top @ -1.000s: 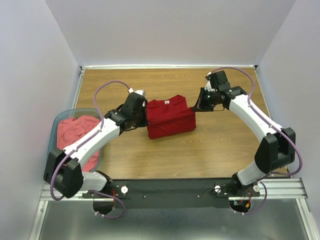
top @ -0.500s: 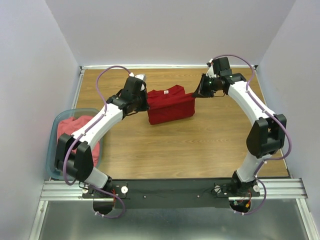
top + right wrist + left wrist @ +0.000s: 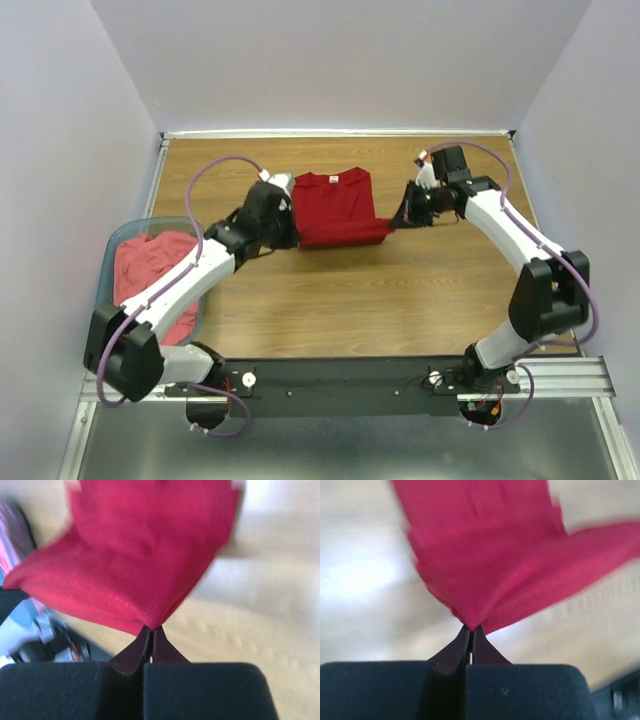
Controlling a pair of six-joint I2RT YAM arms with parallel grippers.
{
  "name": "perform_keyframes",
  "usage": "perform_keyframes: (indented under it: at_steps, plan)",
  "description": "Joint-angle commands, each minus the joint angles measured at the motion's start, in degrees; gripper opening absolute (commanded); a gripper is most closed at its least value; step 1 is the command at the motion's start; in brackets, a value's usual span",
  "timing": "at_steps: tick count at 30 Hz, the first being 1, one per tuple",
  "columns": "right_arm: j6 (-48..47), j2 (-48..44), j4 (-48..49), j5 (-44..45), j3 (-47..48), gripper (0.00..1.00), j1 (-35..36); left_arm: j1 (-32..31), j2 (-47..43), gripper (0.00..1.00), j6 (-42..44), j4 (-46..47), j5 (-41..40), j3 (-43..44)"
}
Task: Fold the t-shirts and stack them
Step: Fold the tshirt
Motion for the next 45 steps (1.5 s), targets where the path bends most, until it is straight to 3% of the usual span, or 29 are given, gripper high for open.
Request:
perform_keyframes:
  at_steps: [1, 9, 13, 16, 19, 21, 24, 27, 29, 33, 40, 45]
  plan:
    - [-2.5, -8.0, -1.6, -3.8, -12.2, 0.00, -0.8, -6.8, -6.2, 0.00, -5.6, -0.9, 0.0, -9.4]
    - [1.1, -27.4, -4.6, -10.8, -35.3, 0.00, -0.7, -23.1, -23.4, 0.00, -23.1, -3.8, 0.7, -24.0]
    - [1.8, -38.5, -12.8, -10.4, -39.3, 0.01, -0.7, -31.2, -28.7, 0.00, -33.2, -4.8, 0.7, -27.4]
    - [1.6, -41.0, -15.5, -10.3, -39.3, 0.01, -0.6, -36.6, -28.8, 0.00, -35.1, -4.7, 0.1, -27.7]
    - [1.7, -40.2, -15.8, -8.4, -36.2, 0.00, -0.7, -37.1, -26.7, 0.00, -33.7, -7.6, -2.1, -24.1]
    - [1.1, -37.5, -15.6, -6.6, -30.4, 0.00, -0.7, -36.9, -25.9, 0.00, -32.6, -11.3, -8.2, -18.8]
    - [-0.4, -32.2, -15.6, -1.9, -21.4, 0.00, -0.6, -31.6, -25.8, 0.00, -28.5, -11.2, -12.2, -14.2]
    - [-3.3, -25.3, -15.7, -0.2, -14.1, 0.00, -0.6, -20.1, -23.7, 0.00, -17.2, -7.7, -8.3, -12.4]
    - [-4.1, -21.9, -15.6, 0.0, -10.6, 0.01, -0.7, -14.2, -21.6, 0.00, -14.2, -5.5, -5.5, -11.1]
    - [-4.7, -13.9, -14.9, -0.6, -3.7, 0.00, -0.7, -7.9, -17.3, 0.00, -8.3, -3.7, -3.1, -8.0]
    - [-5.8, 2.2, -14.8, -3.3, 11.7, 0.00, -0.9, 4.2, -8.0, 0.00, -2.3, 4.0, 8.0, -7.3]
    - [-6.6, 14.2, -14.2, -3.2, 19.4, 0.00, -1.3, 7.8, 2.3, 0.00, -0.3, 9.0, 10.8, -6.8]
